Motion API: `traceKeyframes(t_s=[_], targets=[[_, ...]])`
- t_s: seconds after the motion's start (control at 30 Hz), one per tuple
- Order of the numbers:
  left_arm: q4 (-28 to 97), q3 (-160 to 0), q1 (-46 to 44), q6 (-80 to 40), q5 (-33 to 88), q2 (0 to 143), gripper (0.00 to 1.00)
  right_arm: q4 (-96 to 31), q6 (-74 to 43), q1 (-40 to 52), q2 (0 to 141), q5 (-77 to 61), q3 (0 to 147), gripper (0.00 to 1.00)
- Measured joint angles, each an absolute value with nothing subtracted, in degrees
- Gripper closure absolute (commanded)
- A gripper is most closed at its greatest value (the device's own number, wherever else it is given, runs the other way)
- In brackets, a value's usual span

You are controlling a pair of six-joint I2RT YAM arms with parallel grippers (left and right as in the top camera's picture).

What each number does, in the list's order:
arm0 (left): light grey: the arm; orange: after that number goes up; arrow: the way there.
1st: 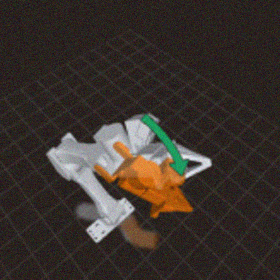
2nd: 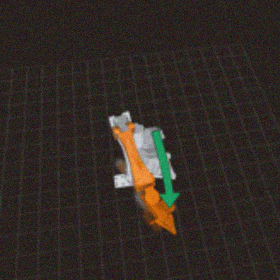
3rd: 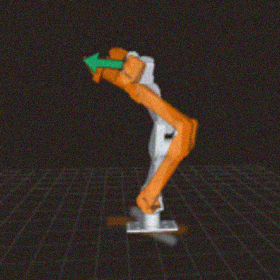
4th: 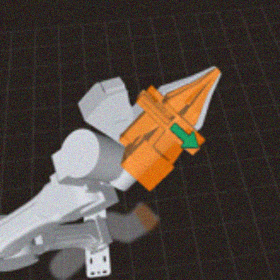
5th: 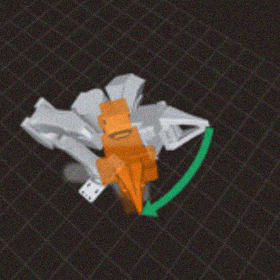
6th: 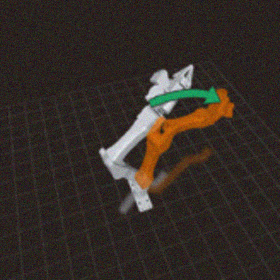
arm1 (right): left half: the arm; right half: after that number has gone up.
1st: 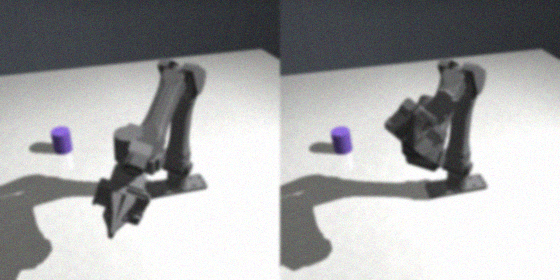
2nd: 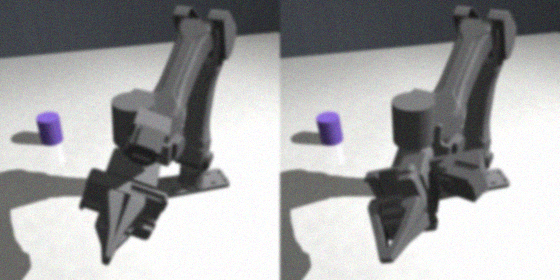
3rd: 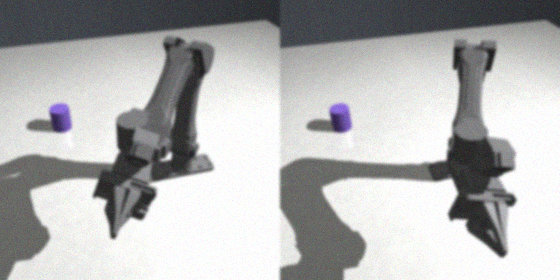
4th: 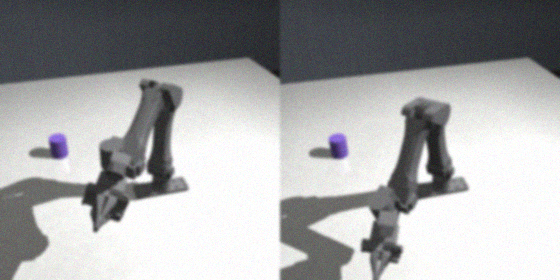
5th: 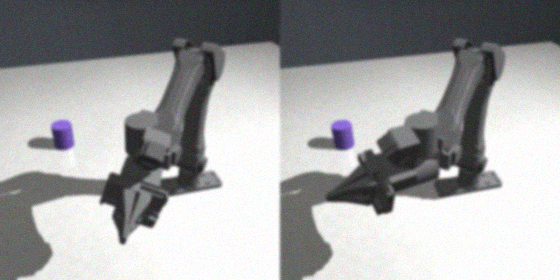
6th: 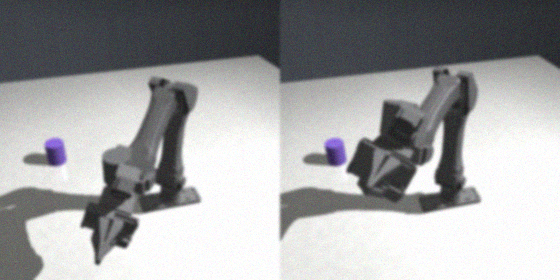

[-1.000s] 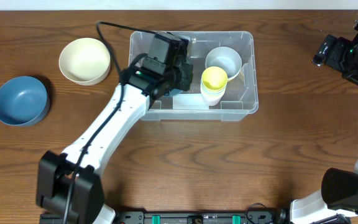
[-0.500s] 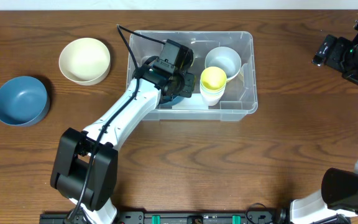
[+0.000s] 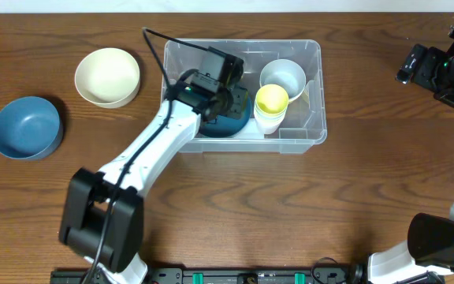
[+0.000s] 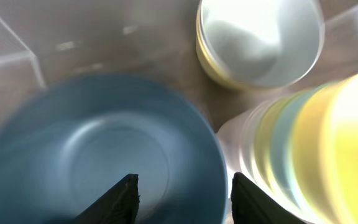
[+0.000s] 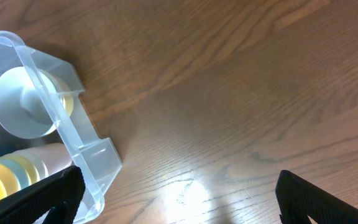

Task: Pack container
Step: 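Carry the light blue bowl into the container and release it, then move the left gripper to the cream bowl and grasp its rim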

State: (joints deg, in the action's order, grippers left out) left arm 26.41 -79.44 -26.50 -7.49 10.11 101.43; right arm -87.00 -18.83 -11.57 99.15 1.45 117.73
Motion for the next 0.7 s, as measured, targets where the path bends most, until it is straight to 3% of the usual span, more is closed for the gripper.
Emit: traceKeyframes(t_s=[0.13,0.23,0.37,0.47,0.7], targets=[[26.7,-79.5,-23.1,-7.5,10.1,93.0,0.46,-87.0,-18.8,-11.6,99.2,1.5,117.7,0.01],[27.3,-80.5,-17.9,-7.3,9.9,85.4,0.34,-87.0,-18.8,-11.6,99.2,1.5,117.7,0.01],[29.7,-81.7,-9.5,-7.3,7.7,79.7,0.26,-87.0,-18.8,-11.6,99.2,1.5,117.7,0.01],[30.9,-81.8,-4.0,-6.3,6.2,79.7,0.2,-87.0,-18.8,-11.6,99.2,1.5,117.7,0.01],[31.6,-81.7,0.9,-1.3,5.3,89.9,0.16,-87.0,-18.8,-11.6,99.2,1.5,117.7,0.01]])
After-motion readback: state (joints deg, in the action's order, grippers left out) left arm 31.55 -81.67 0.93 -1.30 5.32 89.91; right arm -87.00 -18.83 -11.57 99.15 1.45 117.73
